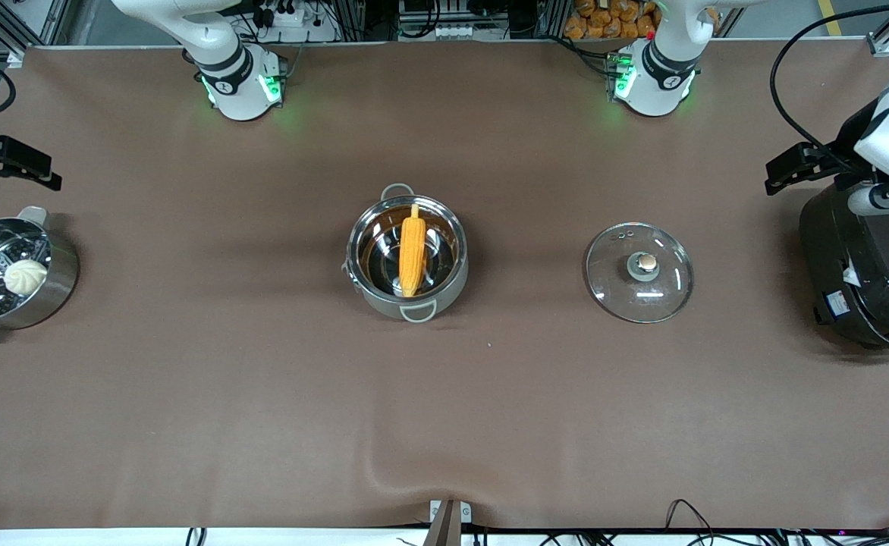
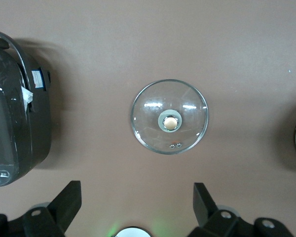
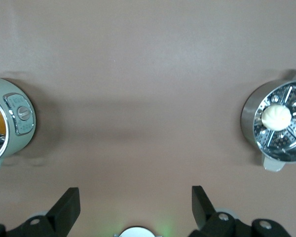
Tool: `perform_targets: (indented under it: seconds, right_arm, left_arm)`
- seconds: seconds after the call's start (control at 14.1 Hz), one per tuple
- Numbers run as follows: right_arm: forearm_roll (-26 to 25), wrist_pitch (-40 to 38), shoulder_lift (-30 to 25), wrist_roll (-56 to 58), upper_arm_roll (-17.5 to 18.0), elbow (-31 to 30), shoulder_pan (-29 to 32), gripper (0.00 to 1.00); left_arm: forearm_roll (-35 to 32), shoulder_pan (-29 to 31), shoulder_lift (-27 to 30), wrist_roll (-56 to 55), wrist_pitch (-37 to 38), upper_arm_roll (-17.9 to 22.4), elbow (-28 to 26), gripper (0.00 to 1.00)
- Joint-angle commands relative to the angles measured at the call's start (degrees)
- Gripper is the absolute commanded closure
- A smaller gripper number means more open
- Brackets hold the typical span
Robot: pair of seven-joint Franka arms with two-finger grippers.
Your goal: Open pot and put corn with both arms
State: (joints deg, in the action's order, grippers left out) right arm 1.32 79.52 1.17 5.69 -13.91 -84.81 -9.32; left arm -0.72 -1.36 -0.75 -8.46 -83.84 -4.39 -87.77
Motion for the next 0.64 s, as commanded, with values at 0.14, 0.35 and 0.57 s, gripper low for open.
perform_targets:
  seconds: [0.14,0.35,0.57]
  right_arm:
    - [-0.09,-2.52,-0.9,-2.88,0.03,0.7,-1.14,0.0]
    - [-0.09,-3.75,-1.08,-3.14,0.03,0.7,-1.14,0.0]
    - [-0.09,-3.75,-1.08,-3.05,-0.15,0.7,-1.05,0.0]
  left_arm:
    - [0.28,0.57,0.4,1.34,1.13,-0.09,1.02,0.0]
    - [0.37,0.57,0.48,1.34,1.13,-0.09,1.02,0.0]
    - [0.28,0.66,0.57,1.34,1.13,0.0,1.11,0.0]
